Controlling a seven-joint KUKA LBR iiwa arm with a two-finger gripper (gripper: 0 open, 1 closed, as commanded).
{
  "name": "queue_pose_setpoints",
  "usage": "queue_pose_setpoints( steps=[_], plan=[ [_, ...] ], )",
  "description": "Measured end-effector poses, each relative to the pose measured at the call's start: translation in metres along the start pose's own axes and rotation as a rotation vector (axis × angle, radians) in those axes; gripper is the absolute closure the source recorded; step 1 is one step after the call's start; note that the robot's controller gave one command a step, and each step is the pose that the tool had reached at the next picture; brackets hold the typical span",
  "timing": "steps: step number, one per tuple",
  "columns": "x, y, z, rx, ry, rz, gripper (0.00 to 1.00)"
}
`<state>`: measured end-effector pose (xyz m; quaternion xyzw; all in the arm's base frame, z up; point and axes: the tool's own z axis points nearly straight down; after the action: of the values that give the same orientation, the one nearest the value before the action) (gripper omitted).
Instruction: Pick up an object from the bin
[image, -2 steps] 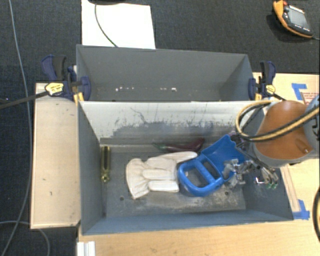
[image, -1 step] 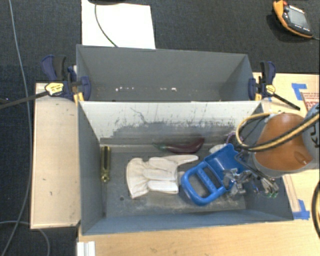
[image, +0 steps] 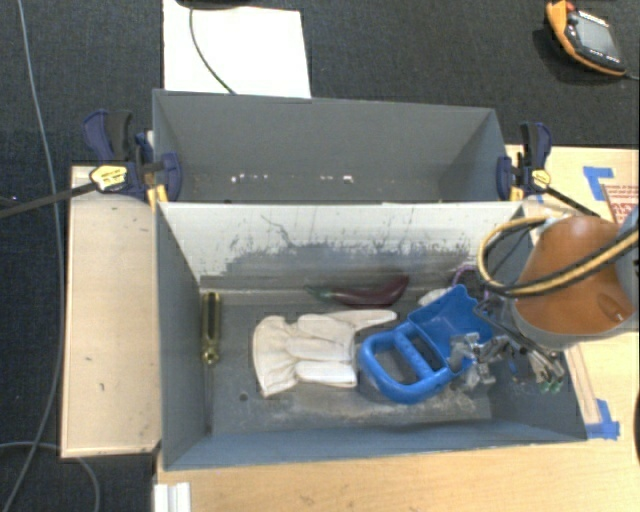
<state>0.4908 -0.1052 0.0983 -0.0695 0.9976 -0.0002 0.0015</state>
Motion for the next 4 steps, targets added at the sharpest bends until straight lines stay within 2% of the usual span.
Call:
queue_pose_setpoints(
  steps=[1,2,3,4],
  plan=[
    [-0.059,0.005,0.029,-0.001,-0.002,-0.095,1.0],
    [-0.009,0.041,0.027,0.002,-0.008,-0.002,1.0],
    [0.003,0.073,0.028,0.002,-0.011,-0.065,1.0],
    [-0.01,0.088,0.028,0.004,-0.014,0.001,1.0]
  ],
)
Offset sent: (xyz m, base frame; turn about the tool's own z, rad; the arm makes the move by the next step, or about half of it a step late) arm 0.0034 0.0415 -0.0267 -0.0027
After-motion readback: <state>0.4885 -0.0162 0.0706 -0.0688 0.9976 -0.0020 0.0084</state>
